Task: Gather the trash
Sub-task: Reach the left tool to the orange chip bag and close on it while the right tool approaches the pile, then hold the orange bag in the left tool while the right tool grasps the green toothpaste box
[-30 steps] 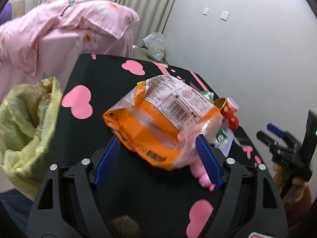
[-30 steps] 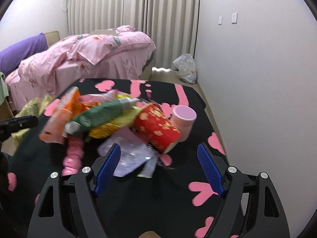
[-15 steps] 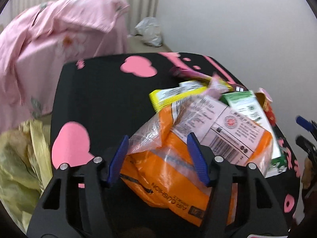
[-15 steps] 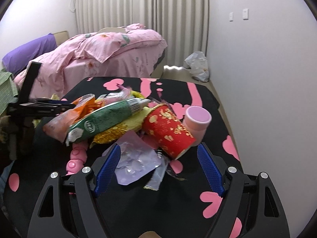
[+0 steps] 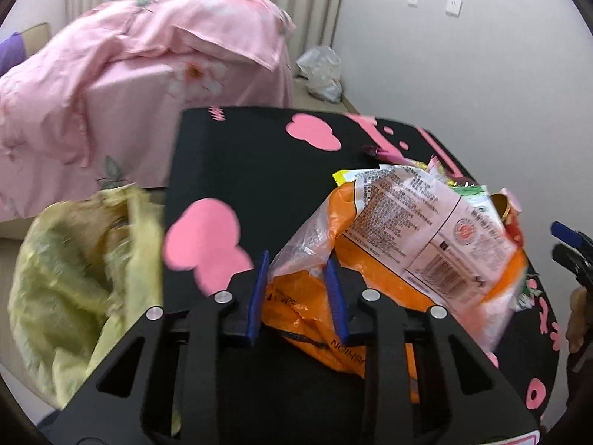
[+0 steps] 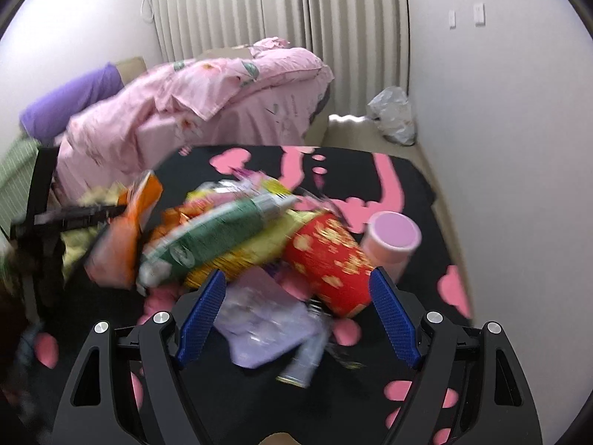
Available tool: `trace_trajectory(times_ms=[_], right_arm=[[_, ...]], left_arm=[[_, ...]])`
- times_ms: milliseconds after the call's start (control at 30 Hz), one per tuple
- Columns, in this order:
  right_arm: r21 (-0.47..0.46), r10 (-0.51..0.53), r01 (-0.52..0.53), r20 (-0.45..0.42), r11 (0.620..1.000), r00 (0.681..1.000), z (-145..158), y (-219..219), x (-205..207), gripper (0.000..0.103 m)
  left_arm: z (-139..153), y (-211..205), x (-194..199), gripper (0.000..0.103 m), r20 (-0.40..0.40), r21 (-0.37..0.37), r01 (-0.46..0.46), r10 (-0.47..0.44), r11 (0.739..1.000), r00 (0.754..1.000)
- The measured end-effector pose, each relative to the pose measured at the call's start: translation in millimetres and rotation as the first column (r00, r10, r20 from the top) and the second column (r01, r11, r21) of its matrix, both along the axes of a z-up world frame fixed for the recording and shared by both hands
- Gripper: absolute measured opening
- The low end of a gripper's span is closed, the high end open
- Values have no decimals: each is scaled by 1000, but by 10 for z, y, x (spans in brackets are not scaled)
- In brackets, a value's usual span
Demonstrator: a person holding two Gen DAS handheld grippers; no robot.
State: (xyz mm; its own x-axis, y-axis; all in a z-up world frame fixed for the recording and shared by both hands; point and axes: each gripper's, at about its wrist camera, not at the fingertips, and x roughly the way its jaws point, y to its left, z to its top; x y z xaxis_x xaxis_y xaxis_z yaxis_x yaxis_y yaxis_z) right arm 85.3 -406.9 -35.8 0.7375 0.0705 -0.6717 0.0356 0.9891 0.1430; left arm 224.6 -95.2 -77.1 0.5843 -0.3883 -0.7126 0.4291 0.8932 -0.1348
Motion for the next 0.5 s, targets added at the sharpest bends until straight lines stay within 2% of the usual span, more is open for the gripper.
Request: trace_trajectory(times_ms=[200, 333, 500], right_arm=[[105, -2, 6, -37, 994, 999, 37, 220, 463, 76], [55, 11, -4, -128, 998, 992, -88, 376, 974, 76], [-61, -40, 26, -246, 998, 968, -268, 290, 1498, 75]], left_arm=[[123, 295, -390, 25, 3, -59, -27, 27, 998, 1000], [140, 339, -542, 25, 32, -35, -19, 20, 999, 999], [130, 420, -557, 25, 30, -55, -15, 17, 998, 999]])
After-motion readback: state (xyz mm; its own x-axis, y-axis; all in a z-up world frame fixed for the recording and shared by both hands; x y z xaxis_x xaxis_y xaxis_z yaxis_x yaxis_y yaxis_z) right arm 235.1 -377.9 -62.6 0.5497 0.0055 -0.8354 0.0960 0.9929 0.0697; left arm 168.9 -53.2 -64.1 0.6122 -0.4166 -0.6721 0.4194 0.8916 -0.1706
